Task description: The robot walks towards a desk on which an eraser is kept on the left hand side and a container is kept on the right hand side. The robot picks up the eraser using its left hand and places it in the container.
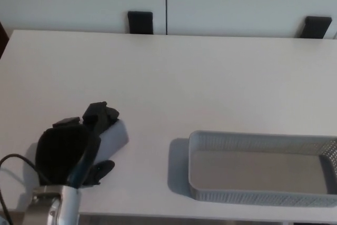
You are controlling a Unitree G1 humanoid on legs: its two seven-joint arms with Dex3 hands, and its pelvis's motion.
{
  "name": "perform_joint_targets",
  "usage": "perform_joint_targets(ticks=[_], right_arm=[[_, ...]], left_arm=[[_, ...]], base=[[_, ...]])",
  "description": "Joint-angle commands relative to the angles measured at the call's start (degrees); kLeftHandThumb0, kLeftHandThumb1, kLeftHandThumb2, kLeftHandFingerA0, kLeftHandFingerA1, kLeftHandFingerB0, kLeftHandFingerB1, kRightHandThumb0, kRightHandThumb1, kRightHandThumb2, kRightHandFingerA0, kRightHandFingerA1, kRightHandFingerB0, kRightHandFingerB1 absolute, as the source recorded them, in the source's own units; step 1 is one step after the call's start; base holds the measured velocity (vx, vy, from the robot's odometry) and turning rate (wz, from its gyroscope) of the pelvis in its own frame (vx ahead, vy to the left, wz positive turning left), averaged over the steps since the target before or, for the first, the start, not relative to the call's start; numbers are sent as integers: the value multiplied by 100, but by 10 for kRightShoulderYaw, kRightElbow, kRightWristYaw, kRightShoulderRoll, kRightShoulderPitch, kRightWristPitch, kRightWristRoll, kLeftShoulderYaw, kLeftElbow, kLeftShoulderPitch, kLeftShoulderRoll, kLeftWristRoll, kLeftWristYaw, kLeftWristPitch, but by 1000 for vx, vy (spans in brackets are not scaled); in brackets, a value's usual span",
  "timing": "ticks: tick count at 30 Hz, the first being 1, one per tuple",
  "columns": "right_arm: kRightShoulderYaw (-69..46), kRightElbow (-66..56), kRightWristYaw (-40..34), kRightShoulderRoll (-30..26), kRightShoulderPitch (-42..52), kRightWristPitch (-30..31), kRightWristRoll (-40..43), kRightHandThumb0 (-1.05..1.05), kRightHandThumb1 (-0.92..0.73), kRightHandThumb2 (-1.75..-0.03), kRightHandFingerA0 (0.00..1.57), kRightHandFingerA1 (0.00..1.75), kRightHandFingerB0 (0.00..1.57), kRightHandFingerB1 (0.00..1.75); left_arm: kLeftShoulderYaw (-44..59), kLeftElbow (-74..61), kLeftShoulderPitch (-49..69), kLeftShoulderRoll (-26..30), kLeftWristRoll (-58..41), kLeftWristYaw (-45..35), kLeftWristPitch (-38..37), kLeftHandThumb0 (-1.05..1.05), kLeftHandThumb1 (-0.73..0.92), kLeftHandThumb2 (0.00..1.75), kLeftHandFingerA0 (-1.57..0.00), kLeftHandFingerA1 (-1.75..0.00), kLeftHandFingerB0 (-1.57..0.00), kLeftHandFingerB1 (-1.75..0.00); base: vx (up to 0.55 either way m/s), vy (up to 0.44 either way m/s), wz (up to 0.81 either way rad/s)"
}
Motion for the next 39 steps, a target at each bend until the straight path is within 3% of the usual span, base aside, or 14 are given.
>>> perform_joint_targets(ticks=[1, 5, 7, 8, 11, 12, 16, 22, 23, 30, 31, 35, 37, 39], right_arm=[[5, -2, -6, -16, -1, 3, -15, -20, -61, -57, 54, 46, 35, 39], [3, -1, -6, -13, -1, 5, -10, -19, -61, -57, 54, 47, 35, 39], [5, -3, -7, -14, 0, 5, -14, -20, -61, -57, 53, 47, 35, 39], [4, 2, -8, -13, -1, 3, -13, -20, -61, -57, 54, 47, 35, 39], [12, -1, -17, -19, -1, 1, -31, -23, -61, -58, 58, 48, 36, 39], [11, -3, -16, -17, -1, 6, -28, -22, -61, -58, 57, 49, 36, 39], [8, -2, -11, -16, 0, -1, -21, -22, -60, -58, 57, 50, 36, 40], [17, -13, -12, -22, -6, 10, -36, -23, -60, -57, 57, 48, 36, 39], [17, -14, -11, -22, -6, 11, -35, -23, -60, -57, 58, 48, 36, 39], [24, -21, -9, -23, -10, 26, -38, -21, -60, -57, 54, 47, 35, 39], [26, -19, -6, -24, -11, 21, -38, -21, -59, -57, 52, 46, 34, 39], [29, -24, -5, -25, -12, 27, -39, -21, -59, -57, 51, 46, 35, 39], [28, -27, -2, -26, -14, 25, -36, -21, -59, -57, 51, 46, 35, 39], [27, -29, -2, -26, -16, 26, -35, -21, -59, -57, 51, 47, 35, 39]], left_arm=[[17, -99, 18, -19, -81, -79, -10, -14, 56, 57, -101, -175, -76, -159], [13, -187, 3, -30, -89, -118, 2, -10, 54, 57, -97, -175, -75, -158], [7, -227, -6, -35, -84, -139, 14, -14, 37, 77, -128, -142, -100, -127], [0, -255, -16, -39, -82, -158, 25, -12, 54, 57, -96, -175, -73, -159], [-28, -311, -56, -52, -68, -206, 48, -10, 51, 55, -94, -174, -75, -155], [-39, -321, -71, -57, -62, -218, 54, -13, 32, 75, -125, -140, -98, -125], [-69, -326, -112, -77, -36, -242, 68, -8, 28, 72, -123, -138, -98, -125], [-131, -286, -190, -121, 19, -272, 92, -27, 29, 76, -126, -138, -97, -120], [-141, -280, -199, -130, 20, -282, 101, -28, 45, 56, -100, -161, -91, -128], [-206, -196, -247, -180, 43, -263, 93, -31, 38, 54, -108, -149, -109, -85], [-229, -149, -261, -206, 46, -249, 92, -40, 35, 60, -125, -122, -98, -61], [-252, -92, -283, -229, 67, -248, 100, -32, 42, 56, -107, -150, -104, -96], [-264, -31, -304, -247, 59, -229, 78, -32, 41, 53, -114, -133, -105, -57], [-265, -18, -309, -253, 56, -233, 78, -37, 32, 62, -117, -118, -84, -56]], base=[[0, 0, 0], [0, 0, 0], [0, 0, 0], [0, 0, 0], [0, 0, 0], [0, 0, 0], [0, 0, 0], [0, 0, 0], [0, 0, 0], [0, 0, 0], [0, 0, 0], [0, 0, 0], [0, 0, 0], [0, 0, 0]])
